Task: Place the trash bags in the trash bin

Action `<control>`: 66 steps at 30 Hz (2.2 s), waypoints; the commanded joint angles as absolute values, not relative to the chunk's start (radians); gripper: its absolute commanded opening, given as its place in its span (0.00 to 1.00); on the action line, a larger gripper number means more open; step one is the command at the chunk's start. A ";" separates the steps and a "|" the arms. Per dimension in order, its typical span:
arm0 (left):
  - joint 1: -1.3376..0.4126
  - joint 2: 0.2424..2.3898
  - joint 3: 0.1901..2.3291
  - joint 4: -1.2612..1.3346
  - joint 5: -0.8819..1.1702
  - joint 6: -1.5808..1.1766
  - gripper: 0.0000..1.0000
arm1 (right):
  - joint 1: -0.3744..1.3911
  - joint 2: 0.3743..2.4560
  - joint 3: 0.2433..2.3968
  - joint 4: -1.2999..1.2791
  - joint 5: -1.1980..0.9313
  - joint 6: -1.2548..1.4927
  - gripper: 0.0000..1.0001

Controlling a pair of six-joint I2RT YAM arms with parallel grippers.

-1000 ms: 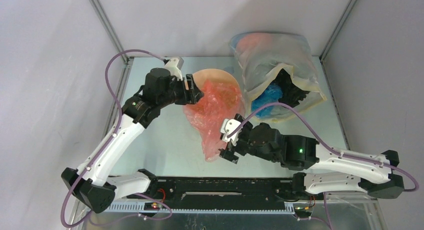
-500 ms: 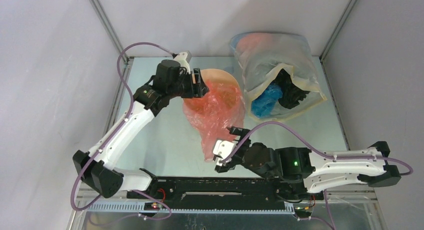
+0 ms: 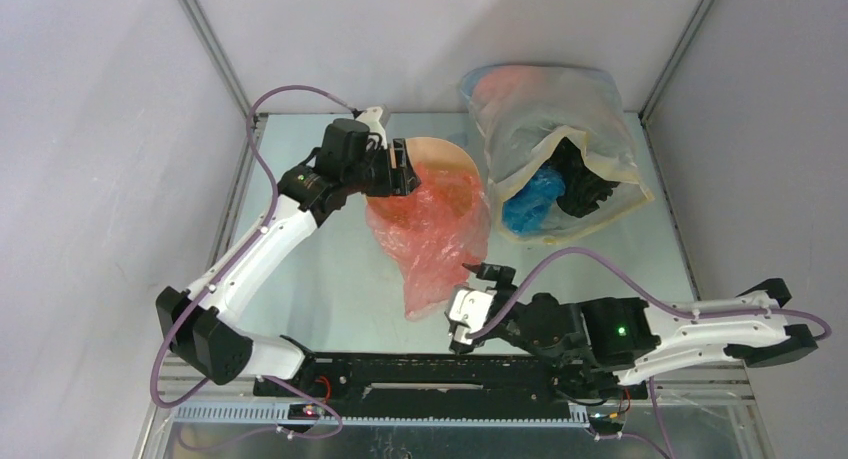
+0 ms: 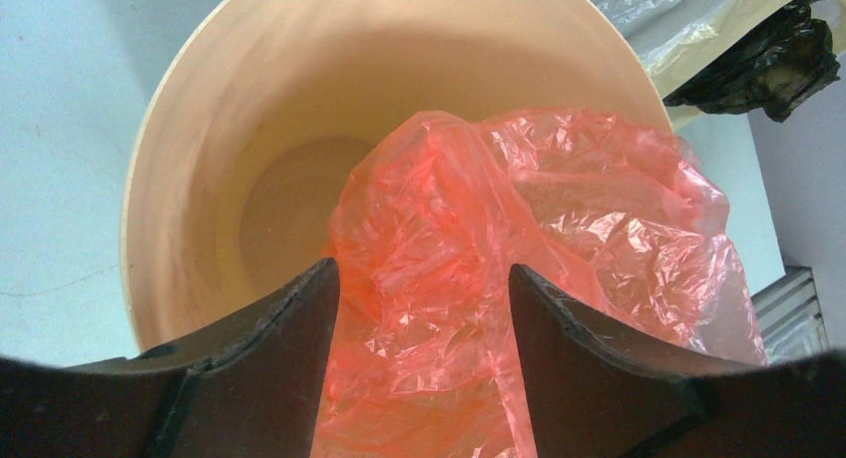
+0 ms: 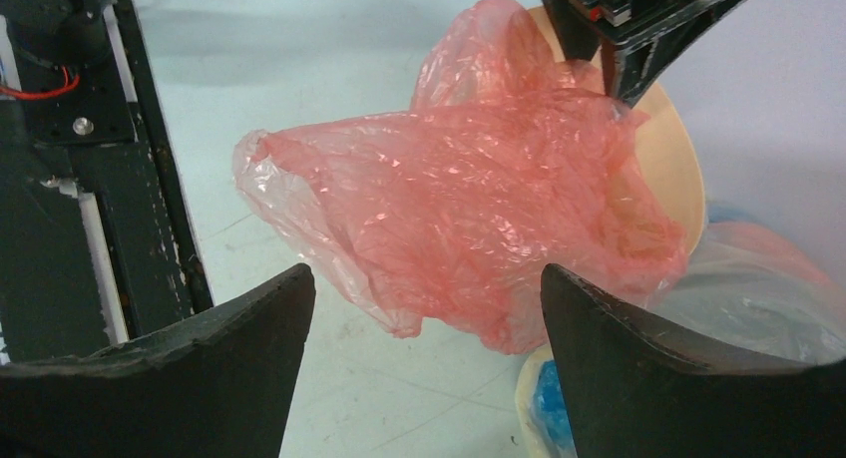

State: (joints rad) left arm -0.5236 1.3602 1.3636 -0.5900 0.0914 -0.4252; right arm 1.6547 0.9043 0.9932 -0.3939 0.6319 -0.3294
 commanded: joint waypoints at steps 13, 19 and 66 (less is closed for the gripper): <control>-0.528 1.351 1.429 -0.598 0.111 -0.417 0.71 | 1.604 1.077 0.978 -0.193 0.615 -0.385 0.48; -0.524 1.325 1.506 -0.666 0.097 -0.370 0.77 | 1.494 1.080 1.036 -0.162 0.493 -0.306 0.00; -0.857 0.629 0.856 -0.085 -0.147 -0.701 1.00 | 0.933 1.490 1.772 -0.375 0.253 0.239 0.00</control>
State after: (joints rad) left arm -0.8177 0.6914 0.9062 -0.1795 -0.0425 -0.6224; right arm 0.9379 1.4776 1.7271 -0.3889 0.2432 0.2352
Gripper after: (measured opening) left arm 0.994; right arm 0.007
